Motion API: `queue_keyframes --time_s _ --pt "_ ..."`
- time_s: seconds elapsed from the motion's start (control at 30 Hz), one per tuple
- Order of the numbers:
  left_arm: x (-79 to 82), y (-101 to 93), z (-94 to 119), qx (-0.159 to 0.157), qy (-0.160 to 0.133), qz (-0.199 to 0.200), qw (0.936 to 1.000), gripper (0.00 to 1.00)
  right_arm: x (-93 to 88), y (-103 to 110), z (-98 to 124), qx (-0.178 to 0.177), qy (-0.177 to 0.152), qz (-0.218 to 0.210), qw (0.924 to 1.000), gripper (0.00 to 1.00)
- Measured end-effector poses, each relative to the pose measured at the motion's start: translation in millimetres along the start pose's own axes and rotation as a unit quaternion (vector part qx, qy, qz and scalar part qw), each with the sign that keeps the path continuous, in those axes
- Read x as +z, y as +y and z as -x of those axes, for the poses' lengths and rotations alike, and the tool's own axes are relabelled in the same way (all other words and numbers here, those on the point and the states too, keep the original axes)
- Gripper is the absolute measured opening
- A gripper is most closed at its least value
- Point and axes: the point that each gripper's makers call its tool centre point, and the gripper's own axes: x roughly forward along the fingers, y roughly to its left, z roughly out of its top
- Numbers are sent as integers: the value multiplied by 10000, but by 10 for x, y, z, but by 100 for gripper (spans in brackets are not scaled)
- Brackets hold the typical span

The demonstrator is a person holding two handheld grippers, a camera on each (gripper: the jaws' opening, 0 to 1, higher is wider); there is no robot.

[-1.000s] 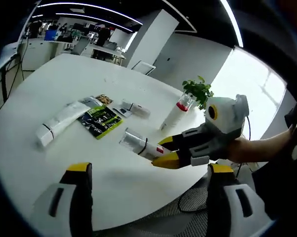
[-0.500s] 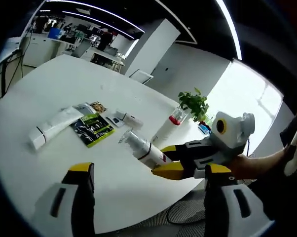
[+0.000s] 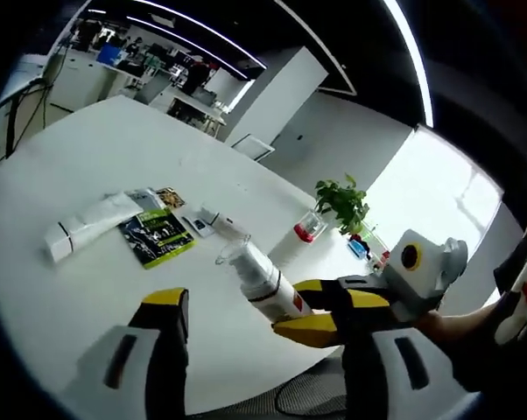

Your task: Arrange the skincare products in the storage area until every visible bottle or jar stands upright without overlapping.

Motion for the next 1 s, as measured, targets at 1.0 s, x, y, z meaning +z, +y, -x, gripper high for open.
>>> queue_keyframes --time_s 1.0 --pt "170 -412 -110 -652 -338 291 9969 22 284 66 223 -23 -605 64 9981 20"
